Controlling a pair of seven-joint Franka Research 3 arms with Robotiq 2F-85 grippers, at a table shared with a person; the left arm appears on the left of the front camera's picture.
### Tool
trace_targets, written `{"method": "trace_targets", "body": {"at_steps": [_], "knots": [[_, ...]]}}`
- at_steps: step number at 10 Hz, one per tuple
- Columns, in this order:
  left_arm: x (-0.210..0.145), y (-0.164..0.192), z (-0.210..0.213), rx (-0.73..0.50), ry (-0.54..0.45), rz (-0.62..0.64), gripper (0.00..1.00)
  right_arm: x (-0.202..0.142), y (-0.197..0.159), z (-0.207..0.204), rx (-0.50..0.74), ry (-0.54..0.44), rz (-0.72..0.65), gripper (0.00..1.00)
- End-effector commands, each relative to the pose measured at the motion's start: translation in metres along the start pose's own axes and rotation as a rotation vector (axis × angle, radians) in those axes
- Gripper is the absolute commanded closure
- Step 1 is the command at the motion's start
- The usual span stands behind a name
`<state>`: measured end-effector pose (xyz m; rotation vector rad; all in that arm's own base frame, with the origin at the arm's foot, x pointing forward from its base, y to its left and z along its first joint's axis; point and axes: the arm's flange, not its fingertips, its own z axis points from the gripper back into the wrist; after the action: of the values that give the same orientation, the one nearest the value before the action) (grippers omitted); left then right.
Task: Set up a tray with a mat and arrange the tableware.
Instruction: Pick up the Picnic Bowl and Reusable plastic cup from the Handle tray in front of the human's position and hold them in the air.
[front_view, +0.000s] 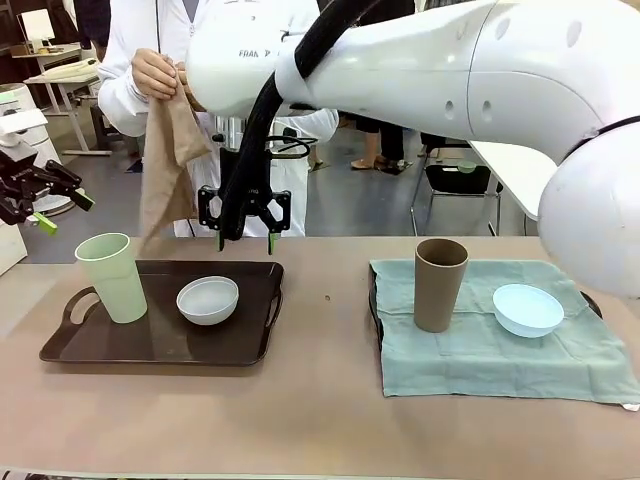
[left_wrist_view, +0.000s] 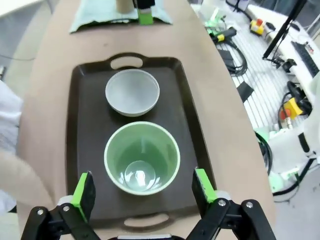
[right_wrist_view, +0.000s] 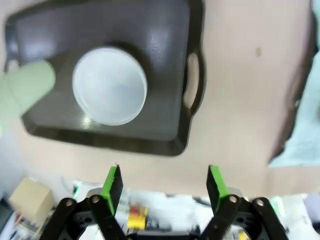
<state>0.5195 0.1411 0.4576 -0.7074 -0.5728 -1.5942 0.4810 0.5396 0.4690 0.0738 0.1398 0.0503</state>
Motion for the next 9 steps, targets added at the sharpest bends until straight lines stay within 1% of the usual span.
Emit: {"method": "trace_targets", "body": {"at_steps": [1,2,3,5,9], "knots": [[-0.032,0.02,0.011,-0.052,-0.013,-0.009,0.0,0.01,0.029,-0.016,-0.079,-0.098,-0.018,0.12],[-0.044,0.018,0.012,-0.051,-0.001,-0.027,0.0,0.009,0.035,-0.02,-0.104,-0.12,-0.01,0.12],[-0.058,0.02,0.014,-0.041,0.01,-0.049,0.0,0.01,0.04,-0.024,-0.105,-0.122,-0.002,0.12],[-0.077,0.028,0.006,-0.062,0.004,-0.044,0.0,0.016,0.047,-0.032,-0.1,-0.11,0.016,0.12],[-0.098,0.034,-0.036,-0.074,-0.005,-0.029,0.0,0.021,0.054,-0.057,-0.094,-0.077,0.078,0.12]]}}
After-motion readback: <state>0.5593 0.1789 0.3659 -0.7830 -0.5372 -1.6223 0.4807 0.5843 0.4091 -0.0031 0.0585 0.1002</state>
